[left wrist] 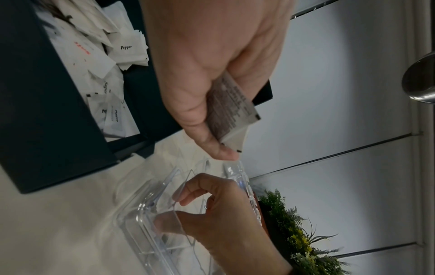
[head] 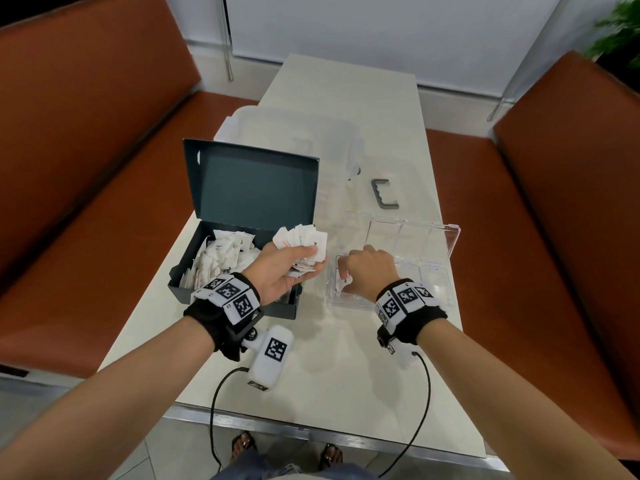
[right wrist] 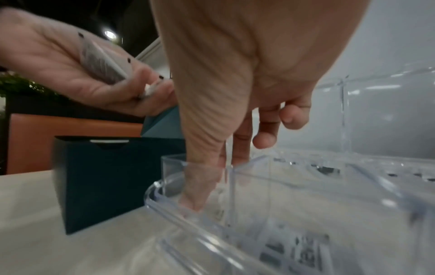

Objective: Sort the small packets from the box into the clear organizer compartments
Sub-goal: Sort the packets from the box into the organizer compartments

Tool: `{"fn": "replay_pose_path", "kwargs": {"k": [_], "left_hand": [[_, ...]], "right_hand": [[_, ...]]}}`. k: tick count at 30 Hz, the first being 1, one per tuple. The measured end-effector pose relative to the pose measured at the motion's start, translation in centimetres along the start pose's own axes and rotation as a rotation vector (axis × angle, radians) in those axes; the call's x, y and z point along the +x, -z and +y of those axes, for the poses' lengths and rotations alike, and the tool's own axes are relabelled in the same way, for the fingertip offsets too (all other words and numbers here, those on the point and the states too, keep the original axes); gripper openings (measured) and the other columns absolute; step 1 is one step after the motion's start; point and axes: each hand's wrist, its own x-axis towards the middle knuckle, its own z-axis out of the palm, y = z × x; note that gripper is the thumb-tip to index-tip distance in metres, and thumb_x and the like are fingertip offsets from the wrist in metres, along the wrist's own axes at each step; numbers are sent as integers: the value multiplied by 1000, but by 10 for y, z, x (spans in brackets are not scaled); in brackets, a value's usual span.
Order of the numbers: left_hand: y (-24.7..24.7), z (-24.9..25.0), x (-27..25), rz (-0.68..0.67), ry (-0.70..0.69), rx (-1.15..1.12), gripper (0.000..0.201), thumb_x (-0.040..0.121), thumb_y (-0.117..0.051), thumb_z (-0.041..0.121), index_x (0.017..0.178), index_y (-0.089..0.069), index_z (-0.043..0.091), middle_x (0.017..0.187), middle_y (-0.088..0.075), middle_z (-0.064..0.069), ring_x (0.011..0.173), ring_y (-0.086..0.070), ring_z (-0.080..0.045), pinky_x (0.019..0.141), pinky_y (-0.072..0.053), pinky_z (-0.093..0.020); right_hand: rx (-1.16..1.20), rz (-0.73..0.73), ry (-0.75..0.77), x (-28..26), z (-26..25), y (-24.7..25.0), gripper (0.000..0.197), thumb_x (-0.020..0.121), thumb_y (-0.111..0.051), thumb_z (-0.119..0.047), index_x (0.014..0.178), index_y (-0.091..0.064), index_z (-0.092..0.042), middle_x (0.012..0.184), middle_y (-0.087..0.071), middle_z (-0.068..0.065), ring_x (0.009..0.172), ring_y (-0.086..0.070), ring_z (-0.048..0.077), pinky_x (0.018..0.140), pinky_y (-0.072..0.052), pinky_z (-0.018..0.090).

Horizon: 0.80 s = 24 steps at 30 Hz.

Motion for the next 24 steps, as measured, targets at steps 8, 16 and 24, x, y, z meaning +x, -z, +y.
{"fn": "replay_pose_path", "kwargs": {"k": [8, 16, 24], "left_hand": [[-9, 3, 1, -2, 43, -39, 17, 92, -62, 6, 108, -61, 2, 85, -74, -16, 78, -73, -26, 61, -59, -32], [-19, 1, 3, 10, 64, -21, 22, 94, -54, -1, 116, -57, -1, 97, -73, -20, 83, -73, -29, 64, -61, -34], [-33, -6, 6, 23, 1, 30, 22, 88, -65, -2, 110, -62, -3, 100, -71, -20, 75, -72, -24, 62, -59, -29]], "right_hand": [[130, 84, -9, -6, 10, 5, 26, 87, -64, -44, 100, -62, -22, 101, -63, -2, 99, -56, 21, 70, -37, 29], [946, 435, -247, -21, 10, 41, 16, 93, -58, -30, 102, -65, -19, 82, -67, -1, 78, -64, 15, 73, -52, 29], [1322, 250, -338, -27, 0, 38, 14, 82, -72, -14, 79, -59, -11, 75, -67, 7, 69, -70, 20, 55, -54, 25]]}}
